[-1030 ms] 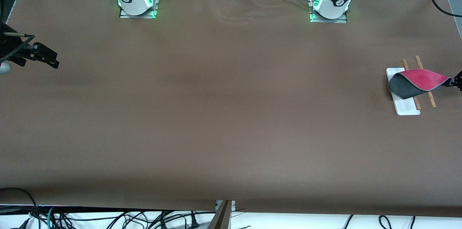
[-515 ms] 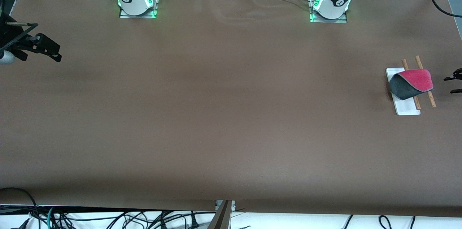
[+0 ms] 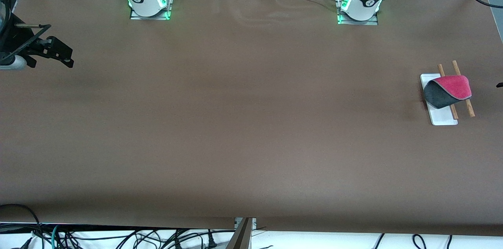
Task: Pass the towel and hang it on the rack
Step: 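Open the left gripper and raise it off the towel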
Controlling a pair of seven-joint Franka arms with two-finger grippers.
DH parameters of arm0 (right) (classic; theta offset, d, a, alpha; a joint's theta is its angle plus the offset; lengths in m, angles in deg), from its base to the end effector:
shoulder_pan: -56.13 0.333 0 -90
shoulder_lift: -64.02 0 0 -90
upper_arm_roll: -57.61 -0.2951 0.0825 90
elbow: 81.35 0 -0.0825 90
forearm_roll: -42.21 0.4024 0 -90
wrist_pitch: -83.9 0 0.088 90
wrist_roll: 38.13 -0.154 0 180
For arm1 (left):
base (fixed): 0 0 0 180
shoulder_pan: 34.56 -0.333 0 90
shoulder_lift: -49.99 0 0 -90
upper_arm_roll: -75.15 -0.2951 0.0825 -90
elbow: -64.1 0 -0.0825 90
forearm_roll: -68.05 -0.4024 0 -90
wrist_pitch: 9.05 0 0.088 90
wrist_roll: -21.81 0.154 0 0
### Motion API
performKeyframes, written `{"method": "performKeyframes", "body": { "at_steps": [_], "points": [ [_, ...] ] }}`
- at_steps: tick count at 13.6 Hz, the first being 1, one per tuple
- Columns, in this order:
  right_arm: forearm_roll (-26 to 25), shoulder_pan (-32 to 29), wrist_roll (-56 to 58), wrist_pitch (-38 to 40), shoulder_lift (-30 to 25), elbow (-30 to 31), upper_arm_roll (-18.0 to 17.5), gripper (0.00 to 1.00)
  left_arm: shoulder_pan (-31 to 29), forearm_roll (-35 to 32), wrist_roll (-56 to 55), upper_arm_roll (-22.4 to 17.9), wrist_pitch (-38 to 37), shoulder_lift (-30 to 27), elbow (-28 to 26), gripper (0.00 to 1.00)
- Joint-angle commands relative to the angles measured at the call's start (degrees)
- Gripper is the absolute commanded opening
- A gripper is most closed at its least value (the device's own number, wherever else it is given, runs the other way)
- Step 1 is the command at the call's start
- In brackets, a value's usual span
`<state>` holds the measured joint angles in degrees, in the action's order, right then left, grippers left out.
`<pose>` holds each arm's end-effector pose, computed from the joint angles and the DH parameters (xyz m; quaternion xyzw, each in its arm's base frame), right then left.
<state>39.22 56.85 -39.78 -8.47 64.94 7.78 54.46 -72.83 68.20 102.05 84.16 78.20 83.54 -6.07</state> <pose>0.5831 0.0314 0.5588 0.9993 0.0199 0.0215 0.0246 0.5865 0.3500 0.3493 0.8958 -0.4195 -0.0431 0.1406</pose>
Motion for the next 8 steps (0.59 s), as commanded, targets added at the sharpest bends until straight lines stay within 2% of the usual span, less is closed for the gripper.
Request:
{"method": "performKeyframes", "body": {
  "at_steps": [1,8],
  "points": [
    [0.0,-0.63,0.59,0.52,0.22,-1.06,-0.54,1.0,6.35,-0.42,-10.94,-0.93,-3.74,-4.62,-1.29,1.0],
    [-0.17,-0.28,0.68,0.52,0.22,-1.06,-0.63,1.0,22.26,0.1,-40.13,-0.14,-6.64,-7.88,-1.9,1.0]
  ]
}}
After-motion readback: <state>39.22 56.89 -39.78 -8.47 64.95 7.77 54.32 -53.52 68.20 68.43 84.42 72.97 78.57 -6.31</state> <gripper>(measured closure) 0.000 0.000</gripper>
